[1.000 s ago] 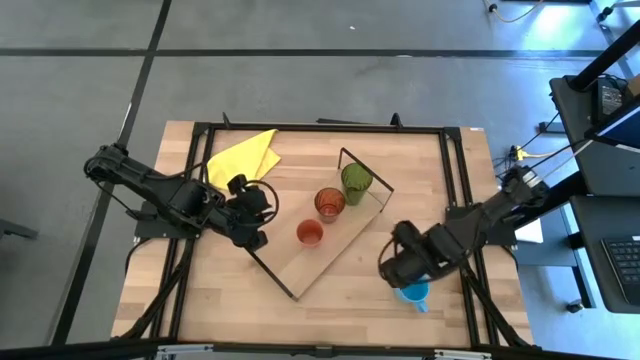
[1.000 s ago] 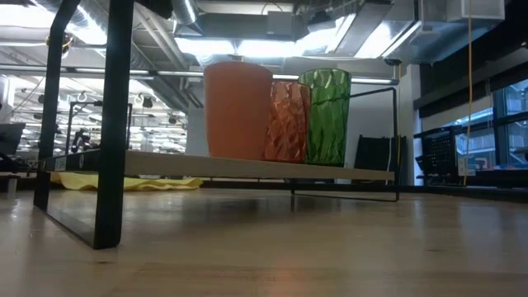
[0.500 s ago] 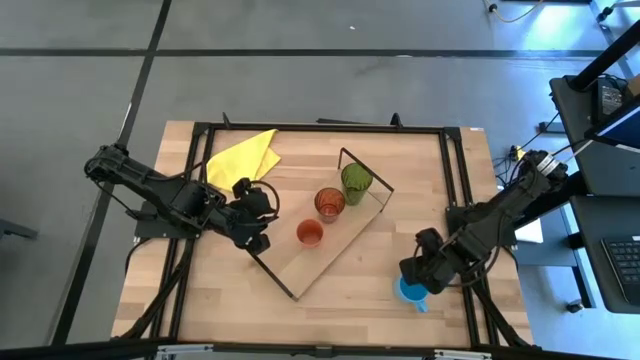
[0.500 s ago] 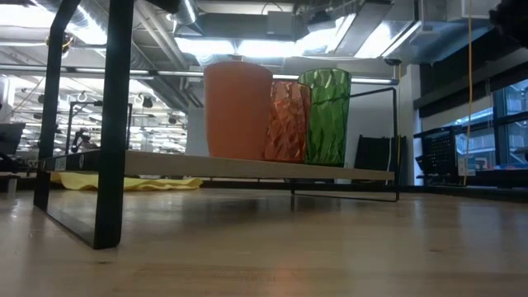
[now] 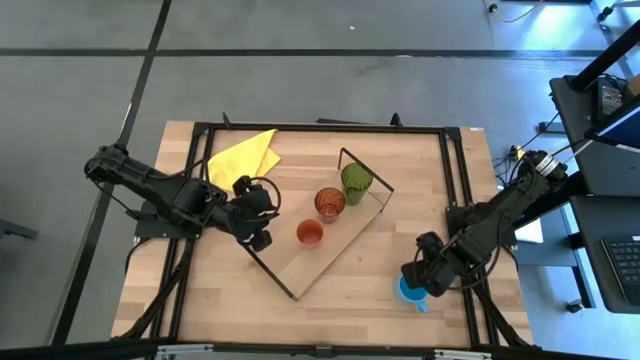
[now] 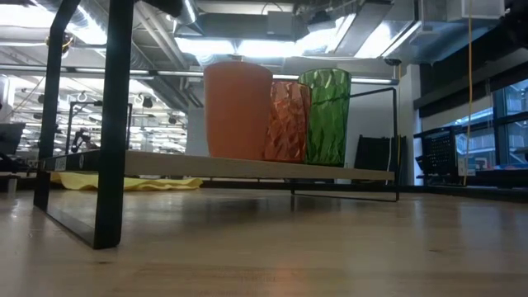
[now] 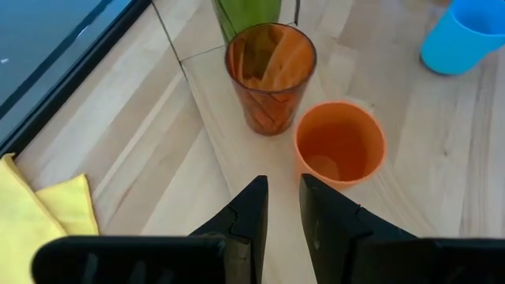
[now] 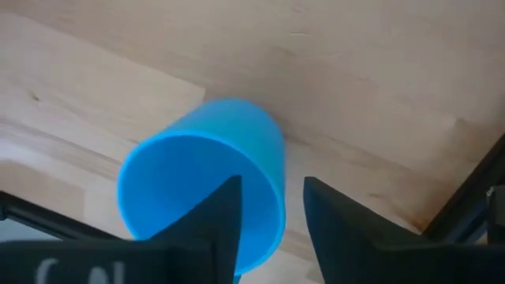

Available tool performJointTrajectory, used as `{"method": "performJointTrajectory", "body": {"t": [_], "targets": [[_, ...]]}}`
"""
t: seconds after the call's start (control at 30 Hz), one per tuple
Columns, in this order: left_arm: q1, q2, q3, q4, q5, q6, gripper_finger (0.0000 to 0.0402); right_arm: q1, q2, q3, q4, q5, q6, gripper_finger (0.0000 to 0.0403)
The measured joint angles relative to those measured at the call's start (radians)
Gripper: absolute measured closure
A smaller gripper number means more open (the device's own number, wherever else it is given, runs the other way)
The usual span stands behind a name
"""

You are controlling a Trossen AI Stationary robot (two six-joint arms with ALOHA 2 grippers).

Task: Stack small to large cups/mugs on shelf
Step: Put the blue mug on the shelf

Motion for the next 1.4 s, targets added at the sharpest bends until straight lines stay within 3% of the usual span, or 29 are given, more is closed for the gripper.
{"method": "performJointTrajectory", "body": {"t": [0.4,0.53,0.73,1.23,1.4], "targets": [[0.018,0.000,0.000,-0.001,0.005,0.006,0.0332,0.000,0.001,0.000,0.000,-0.001,-0.019,0.0270],[0.018,0.000,0.000,-0.001,0.005,0.007,0.0332,0.003,0.001,-0.013,0.022,-0.061,-0.023,0.0275],[0.018,0.000,0.000,-0.002,0.004,0.007,0.0332,0.021,0.002,-0.058,0.084,-0.068,-0.019,0.0286],[0.018,0.000,0.000,-0.002,-0.002,0.009,0.0332,0.018,0.002,-0.141,0.168,-0.070,-0.072,0.0386],[0.018,0.000,0.000,-0.002,-0.003,0.009,0.0332,0.015,0.002,-0.142,0.236,-0.069,-0.074,0.0390]]}}
